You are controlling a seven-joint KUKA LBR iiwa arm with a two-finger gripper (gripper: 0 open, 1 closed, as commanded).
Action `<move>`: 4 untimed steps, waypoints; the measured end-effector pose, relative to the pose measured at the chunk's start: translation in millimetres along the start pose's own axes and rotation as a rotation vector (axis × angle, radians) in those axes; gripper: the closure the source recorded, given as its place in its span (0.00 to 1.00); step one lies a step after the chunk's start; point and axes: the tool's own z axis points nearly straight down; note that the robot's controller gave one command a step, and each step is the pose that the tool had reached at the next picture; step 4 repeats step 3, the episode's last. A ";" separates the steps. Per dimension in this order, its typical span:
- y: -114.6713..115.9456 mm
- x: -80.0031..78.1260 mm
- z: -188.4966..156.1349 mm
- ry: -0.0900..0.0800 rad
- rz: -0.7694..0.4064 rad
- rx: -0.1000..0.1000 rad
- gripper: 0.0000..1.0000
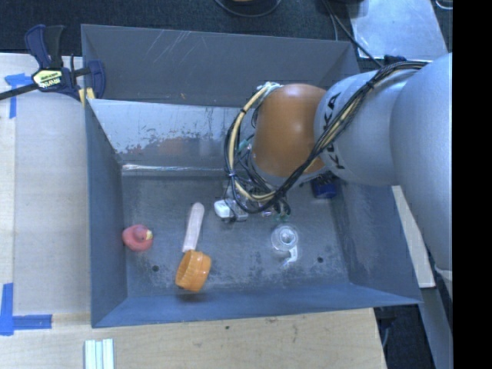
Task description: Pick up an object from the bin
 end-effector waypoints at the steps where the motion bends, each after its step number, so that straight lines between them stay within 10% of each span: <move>1: 47.9 5.3 -98.3 0.003 -0.032 0.001 1.00; 2: 47.8 5.3 -98.3 0.003 -0.032 0.001 1.00; 3: 36.5 9.1 -250.2 -0.001 -0.061 0.001 1.00; 4: 36.5 9.1 -250.2 -0.001 -0.061 0.001 1.00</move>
Offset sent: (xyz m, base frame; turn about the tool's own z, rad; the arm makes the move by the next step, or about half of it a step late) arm 0.0000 0.0000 0.0000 0.0000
